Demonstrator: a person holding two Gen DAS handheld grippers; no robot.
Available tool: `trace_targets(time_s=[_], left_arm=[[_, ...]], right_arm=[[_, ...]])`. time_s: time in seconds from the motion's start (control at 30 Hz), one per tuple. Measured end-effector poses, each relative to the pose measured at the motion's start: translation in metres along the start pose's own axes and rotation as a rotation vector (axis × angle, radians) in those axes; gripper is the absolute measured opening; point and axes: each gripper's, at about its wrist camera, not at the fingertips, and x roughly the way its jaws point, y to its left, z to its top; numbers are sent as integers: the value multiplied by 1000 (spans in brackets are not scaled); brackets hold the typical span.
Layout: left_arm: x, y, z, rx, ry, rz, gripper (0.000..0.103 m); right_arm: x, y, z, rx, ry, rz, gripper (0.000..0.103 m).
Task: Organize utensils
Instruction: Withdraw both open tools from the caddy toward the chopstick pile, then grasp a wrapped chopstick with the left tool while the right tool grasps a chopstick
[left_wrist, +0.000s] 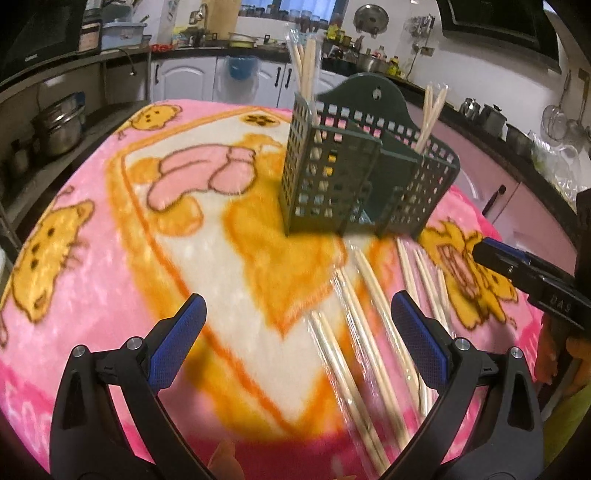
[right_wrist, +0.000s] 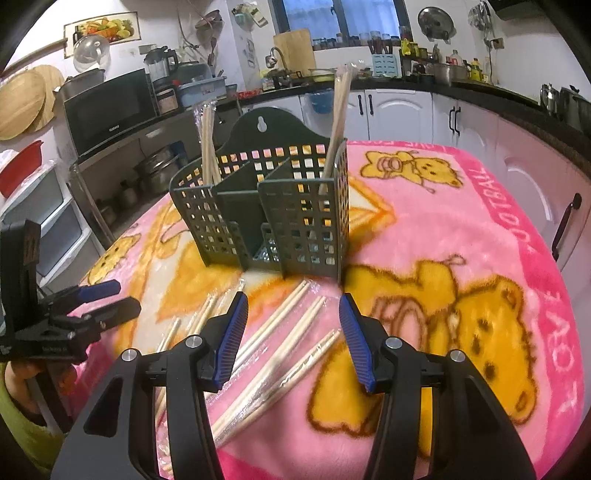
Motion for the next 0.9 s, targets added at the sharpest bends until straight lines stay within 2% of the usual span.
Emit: trace_targets(time_s=[0.33, 0.37, 0.53, 0.7, 0.9], left_arm=[[12, -4, -15, 9, 52, -15, 91], [13, -4, -15, 9, 53, -12, 89], [25, -2, -18, -1, 91, -18, 53], [30, -3, -15, 2, 100, -20, 46], [37, -8, -14, 17, 114, -24, 43]], right_arm=[[12, 0, -10, 5, 54, 4, 49], [14, 0, -10, 6, 58, 3, 49], [24, -2, -4, -3, 87, -12, 46], [42, -6, 1, -12, 131, -14, 43], [65, -12, 5, -6, 188, -28, 40]])
